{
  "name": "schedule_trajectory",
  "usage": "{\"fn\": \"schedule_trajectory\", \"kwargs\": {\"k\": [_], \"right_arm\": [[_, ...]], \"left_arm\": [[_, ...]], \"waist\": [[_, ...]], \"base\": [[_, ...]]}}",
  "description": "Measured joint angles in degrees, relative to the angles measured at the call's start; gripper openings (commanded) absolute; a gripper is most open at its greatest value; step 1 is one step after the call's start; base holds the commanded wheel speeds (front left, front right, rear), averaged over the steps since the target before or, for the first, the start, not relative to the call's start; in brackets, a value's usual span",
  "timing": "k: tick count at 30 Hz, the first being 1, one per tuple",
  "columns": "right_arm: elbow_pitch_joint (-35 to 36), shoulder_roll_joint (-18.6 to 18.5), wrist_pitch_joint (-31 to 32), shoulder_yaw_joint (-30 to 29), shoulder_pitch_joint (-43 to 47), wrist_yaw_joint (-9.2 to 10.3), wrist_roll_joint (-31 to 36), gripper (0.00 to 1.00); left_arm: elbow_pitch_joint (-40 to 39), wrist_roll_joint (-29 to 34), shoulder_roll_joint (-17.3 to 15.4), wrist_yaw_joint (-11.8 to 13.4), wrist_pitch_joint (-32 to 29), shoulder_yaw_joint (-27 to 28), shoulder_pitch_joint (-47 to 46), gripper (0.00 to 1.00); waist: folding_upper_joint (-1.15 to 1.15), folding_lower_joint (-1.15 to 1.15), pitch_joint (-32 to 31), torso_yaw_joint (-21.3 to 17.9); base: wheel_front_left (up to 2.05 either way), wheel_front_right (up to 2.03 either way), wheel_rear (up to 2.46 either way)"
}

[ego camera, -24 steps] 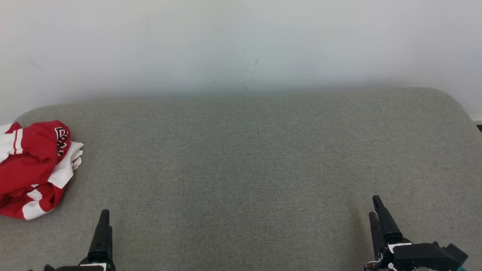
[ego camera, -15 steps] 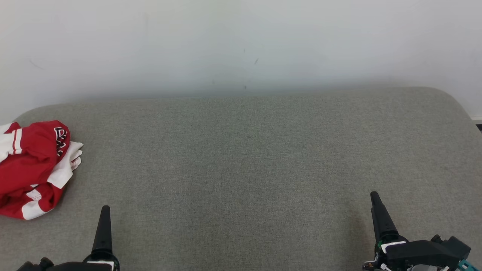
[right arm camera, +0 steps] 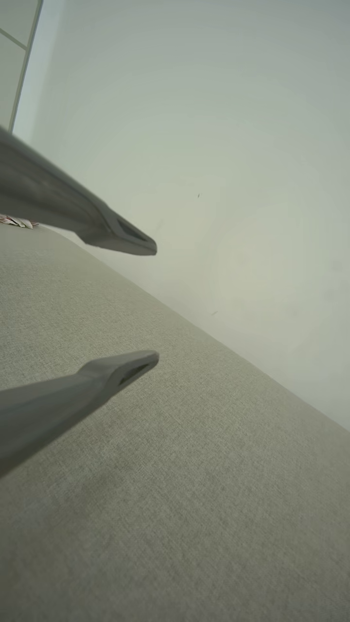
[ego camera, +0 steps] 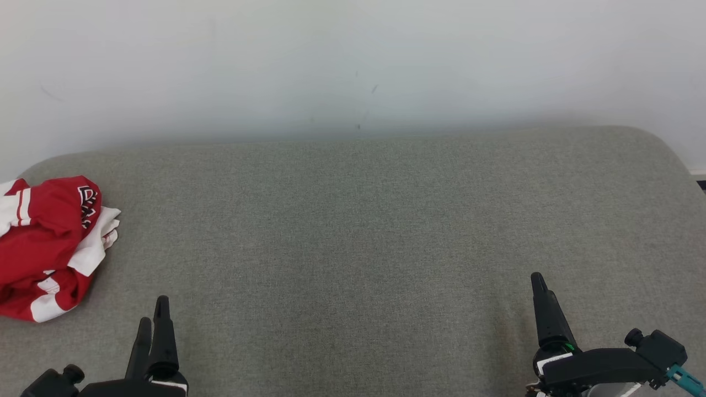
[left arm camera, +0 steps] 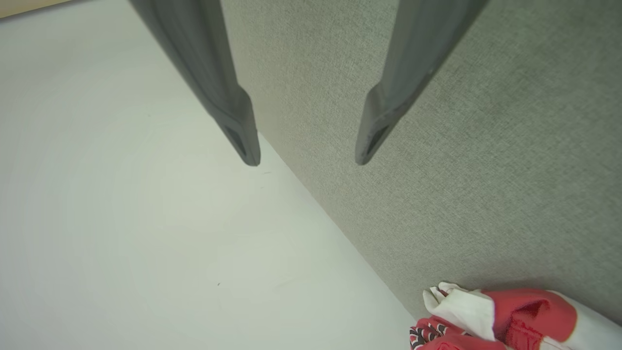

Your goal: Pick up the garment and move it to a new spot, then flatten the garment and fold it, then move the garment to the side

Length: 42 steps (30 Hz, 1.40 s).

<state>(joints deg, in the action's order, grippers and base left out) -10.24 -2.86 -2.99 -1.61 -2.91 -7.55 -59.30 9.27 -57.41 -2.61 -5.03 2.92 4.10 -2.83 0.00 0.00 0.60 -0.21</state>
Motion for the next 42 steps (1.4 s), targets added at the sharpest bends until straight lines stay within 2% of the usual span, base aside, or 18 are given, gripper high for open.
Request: {"fn": "schedule_trajectory", "kwargs": {"k": [9, 17, 23, 42], "right_arm": [[1.11, -0.01, -1.66, 1.03, 0.07, 0.0, 10.56, 1.0], [1.8, -0.01, -3.1, 1.08, 0.41, 0.0, 19.3, 1.0], [2.03, -0.01, -4.1, 0.86, 0.54, 0.0, 25.04, 1.0], [2.38, -0.01, -6.8, 1.03, 0.64, 0.0, 37.52, 1.0]], "left_arm": [[-0.83, 11.51, -0.02, 0.64, 1.63, -0.79, 0.56, 1.0], [-1.82, 18.96, -0.11, 1.48, 3.09, -1.64, 0.72, 1.0], [-2.37, 23.63, -0.53, 2.03, 4.1, -2.22, 0.83, 1.0], [-3.52, 34.62, -1.48, 2.78, 6.87, -3.33, 1.65, 1.0]], "waist": [[0.0, 0.0, 0.06, -0.04], [0.0, 0.0, 0.04, -0.01], [0.0, 0.0, 0.0, 0.0], [0.0, 0.0, -0.05, -0.02]], "base": [[0.0, 0.0, 0.0], [0.0, 0.0, 0.0], [0.0, 0.0, 0.0], [0.0, 0.0, 0.0]]}}
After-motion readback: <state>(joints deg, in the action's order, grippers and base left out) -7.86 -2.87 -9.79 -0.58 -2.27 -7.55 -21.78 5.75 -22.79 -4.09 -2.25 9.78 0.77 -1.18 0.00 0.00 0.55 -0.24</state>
